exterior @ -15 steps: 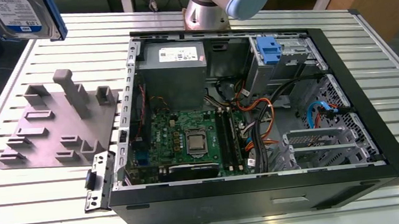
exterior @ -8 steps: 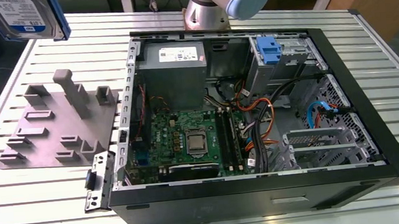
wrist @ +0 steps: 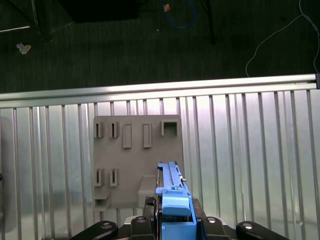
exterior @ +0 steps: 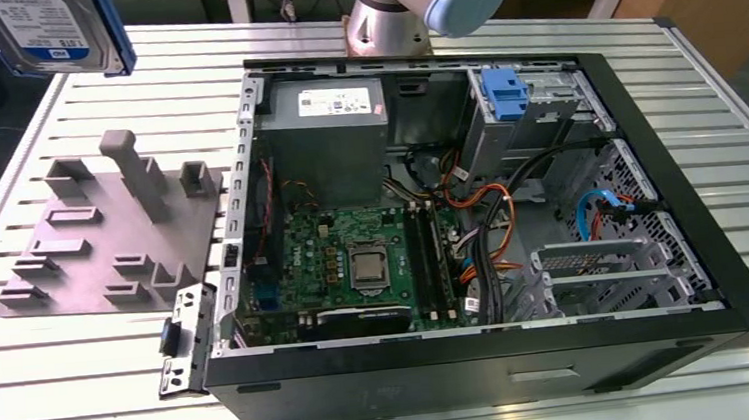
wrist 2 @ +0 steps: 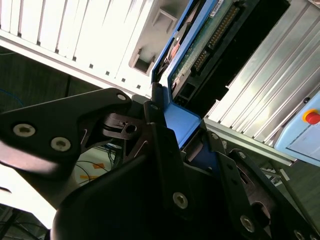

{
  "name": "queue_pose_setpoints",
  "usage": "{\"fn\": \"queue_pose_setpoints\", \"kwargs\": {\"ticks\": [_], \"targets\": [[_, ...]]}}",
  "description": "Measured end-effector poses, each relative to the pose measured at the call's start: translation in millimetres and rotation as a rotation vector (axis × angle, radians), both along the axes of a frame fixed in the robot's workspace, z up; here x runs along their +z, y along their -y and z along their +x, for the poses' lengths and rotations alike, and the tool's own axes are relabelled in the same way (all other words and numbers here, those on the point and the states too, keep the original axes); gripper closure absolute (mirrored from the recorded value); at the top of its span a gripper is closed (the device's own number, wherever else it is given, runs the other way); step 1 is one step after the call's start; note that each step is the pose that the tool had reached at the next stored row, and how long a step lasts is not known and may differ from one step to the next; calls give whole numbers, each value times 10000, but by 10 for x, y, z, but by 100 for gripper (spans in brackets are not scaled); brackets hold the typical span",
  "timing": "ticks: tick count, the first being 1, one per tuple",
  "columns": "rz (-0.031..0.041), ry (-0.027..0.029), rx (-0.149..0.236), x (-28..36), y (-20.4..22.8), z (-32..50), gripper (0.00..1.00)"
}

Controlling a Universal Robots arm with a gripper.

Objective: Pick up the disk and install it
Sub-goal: 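Pick up the disk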

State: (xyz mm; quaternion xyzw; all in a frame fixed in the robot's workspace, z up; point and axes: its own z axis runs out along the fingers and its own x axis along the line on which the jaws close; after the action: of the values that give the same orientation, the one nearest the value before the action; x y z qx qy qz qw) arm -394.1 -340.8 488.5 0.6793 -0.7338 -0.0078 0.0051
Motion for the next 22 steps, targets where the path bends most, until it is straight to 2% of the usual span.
{"fn": "queue_pose_setpoints", "kwargs": {"ticks": [22], "targets": [[0, 0, 1, 0, 0, 95, 64]]}}
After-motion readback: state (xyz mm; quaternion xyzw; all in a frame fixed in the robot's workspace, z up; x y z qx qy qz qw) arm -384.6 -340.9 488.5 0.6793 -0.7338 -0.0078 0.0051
